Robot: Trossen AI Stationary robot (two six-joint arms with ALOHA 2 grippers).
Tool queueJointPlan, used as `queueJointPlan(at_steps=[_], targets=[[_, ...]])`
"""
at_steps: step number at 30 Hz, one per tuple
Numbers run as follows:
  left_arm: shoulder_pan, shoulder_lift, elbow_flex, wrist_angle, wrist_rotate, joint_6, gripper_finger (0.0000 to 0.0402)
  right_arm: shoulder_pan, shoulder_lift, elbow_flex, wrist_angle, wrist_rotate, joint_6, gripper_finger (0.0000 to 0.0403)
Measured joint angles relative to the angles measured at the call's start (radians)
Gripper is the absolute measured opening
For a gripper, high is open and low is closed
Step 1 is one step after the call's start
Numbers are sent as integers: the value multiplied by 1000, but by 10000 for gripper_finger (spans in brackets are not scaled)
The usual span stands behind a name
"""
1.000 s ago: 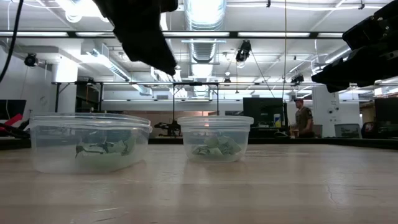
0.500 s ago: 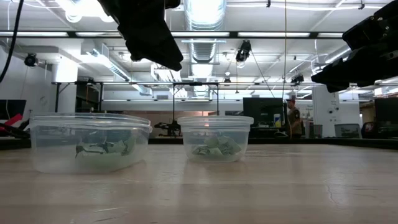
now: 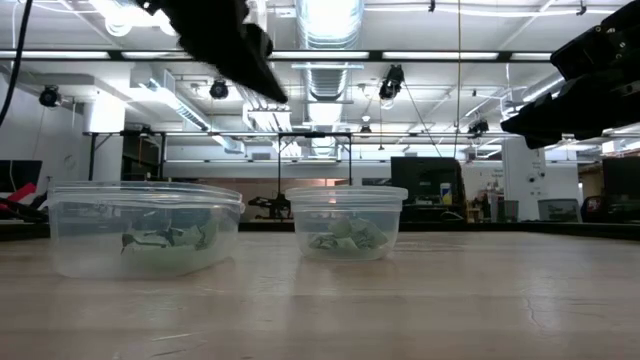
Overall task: Pick and place items into bin
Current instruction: Return to Home Position
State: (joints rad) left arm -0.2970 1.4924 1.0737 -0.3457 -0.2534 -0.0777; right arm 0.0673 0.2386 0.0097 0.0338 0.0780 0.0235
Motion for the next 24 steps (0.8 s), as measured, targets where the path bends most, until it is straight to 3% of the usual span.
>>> queueJointPlan(at_steps=[6,12,16,19,24], targets=[[54,0,-57,115,19,-11,149,0,0,0,0,0,1,71],[100,-11,-114,239,73,71,149,0,0,0,0,0,0,79],[128,-35,-222,479,159,192,149,0,0,0,0,0,1,84],[162,-73,-307,556,238,189,149,0,0,0,0,0,2,84],[207,-142,-466,670,249,140,149,0,0,0,0,0,1,76]])
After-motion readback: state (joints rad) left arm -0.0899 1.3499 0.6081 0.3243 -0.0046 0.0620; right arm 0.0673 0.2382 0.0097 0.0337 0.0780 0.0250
